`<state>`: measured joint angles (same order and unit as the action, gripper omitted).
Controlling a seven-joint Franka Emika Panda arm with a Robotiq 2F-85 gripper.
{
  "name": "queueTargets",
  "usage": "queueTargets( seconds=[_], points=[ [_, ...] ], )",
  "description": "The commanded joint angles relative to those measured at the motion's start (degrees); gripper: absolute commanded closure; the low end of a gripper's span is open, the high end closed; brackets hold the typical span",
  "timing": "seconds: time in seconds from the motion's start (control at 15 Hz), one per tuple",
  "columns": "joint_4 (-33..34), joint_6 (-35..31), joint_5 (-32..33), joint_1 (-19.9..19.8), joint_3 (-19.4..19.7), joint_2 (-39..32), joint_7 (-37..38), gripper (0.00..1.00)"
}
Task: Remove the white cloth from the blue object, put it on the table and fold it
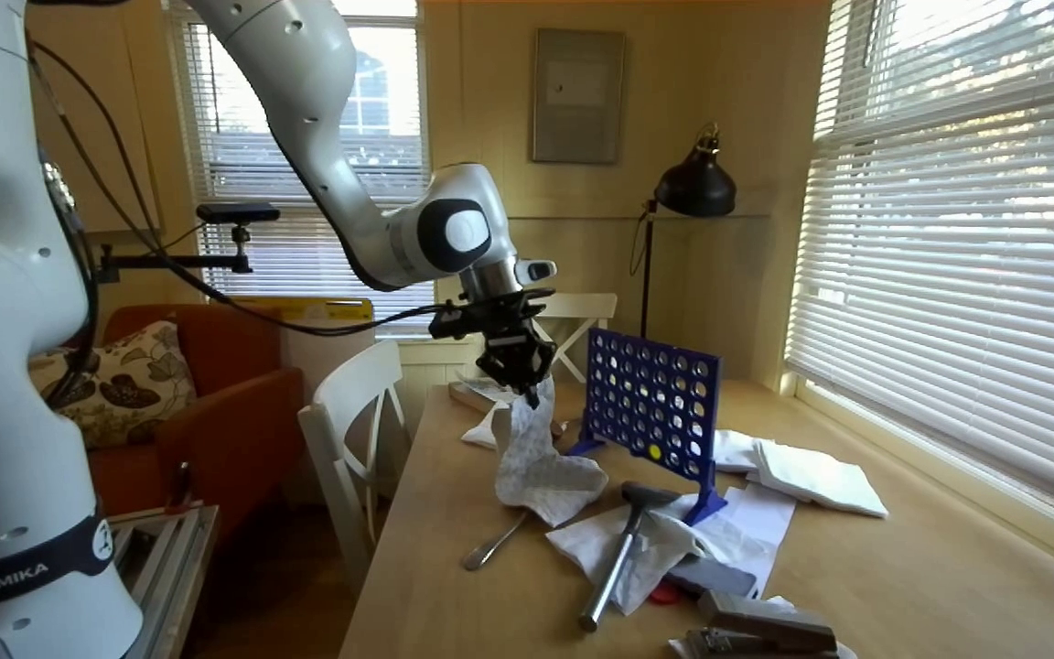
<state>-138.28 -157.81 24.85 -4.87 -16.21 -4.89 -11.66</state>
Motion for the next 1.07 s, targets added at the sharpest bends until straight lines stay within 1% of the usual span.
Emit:
queueTargets(
  seconds=[0.0,0.2,0.47,0.8,1.0],
  points=[
    [1.89,0.35,10.27,0.51,3.46,-3.01,14.75,0.99],
    [3.16,2.28,14.92,1.39,4.83,-6.37,21.75,0.99],
    [4.61,2.30,16.89,2.55,5.32,-11.20,25.64,0.99],
    [9.06,0.94,22.66,5.32,8.05,-15.69,32.40,0.99],
    [12.13,0.88,25.39,6.80,9.45,-18.05,34.85,0.99]
  ],
)
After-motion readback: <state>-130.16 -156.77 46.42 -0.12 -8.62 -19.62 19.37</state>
